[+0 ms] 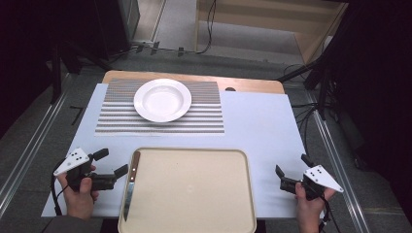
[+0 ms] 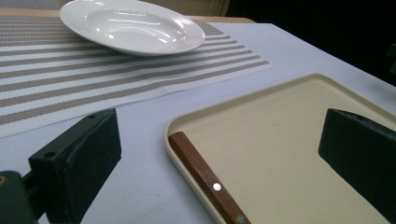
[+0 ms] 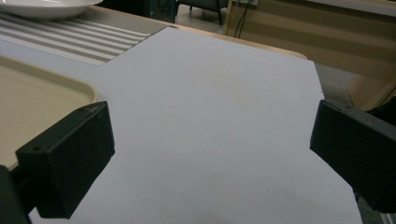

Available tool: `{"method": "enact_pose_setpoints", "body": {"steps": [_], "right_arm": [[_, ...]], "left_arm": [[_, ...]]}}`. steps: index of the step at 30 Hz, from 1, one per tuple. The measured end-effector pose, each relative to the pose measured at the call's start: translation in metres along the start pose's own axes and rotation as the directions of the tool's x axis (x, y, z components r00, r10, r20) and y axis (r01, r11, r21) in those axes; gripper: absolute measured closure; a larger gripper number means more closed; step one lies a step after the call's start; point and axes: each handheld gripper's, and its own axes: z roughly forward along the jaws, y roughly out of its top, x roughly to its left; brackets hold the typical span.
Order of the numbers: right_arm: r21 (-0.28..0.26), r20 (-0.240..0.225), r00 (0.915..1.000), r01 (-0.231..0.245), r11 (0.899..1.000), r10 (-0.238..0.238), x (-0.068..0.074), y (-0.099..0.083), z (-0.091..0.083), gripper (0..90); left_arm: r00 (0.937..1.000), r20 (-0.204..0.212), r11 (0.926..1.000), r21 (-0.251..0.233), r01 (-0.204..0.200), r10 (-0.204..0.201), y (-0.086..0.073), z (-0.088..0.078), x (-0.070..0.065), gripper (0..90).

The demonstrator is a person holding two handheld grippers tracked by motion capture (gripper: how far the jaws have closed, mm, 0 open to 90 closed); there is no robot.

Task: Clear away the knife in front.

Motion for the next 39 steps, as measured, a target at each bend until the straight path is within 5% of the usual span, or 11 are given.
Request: {"method": "enact_pose_setpoints", "body": {"steps": [27, 39], "right_arm": [[-0.008, -0.002, 1.0000, -0.005, 1.000, 0.005, -0.001, 0.000, 0.000, 0.0], [-0.008, -0.001, 1.0000, -0.007, 1.000, 0.007, -0.001, 0.000, 0.000, 0.0]], "left_arm": [[0.9894, -0.142, 0.9990, -0.037, 0.024, -0.029, -0.021, -0.051, 0.044, 0.0], [0.9884, -0.147, 0.9973, -0.066, 0.031, -0.041, -0.026, -0.056, 0.055, 0.0]]}}
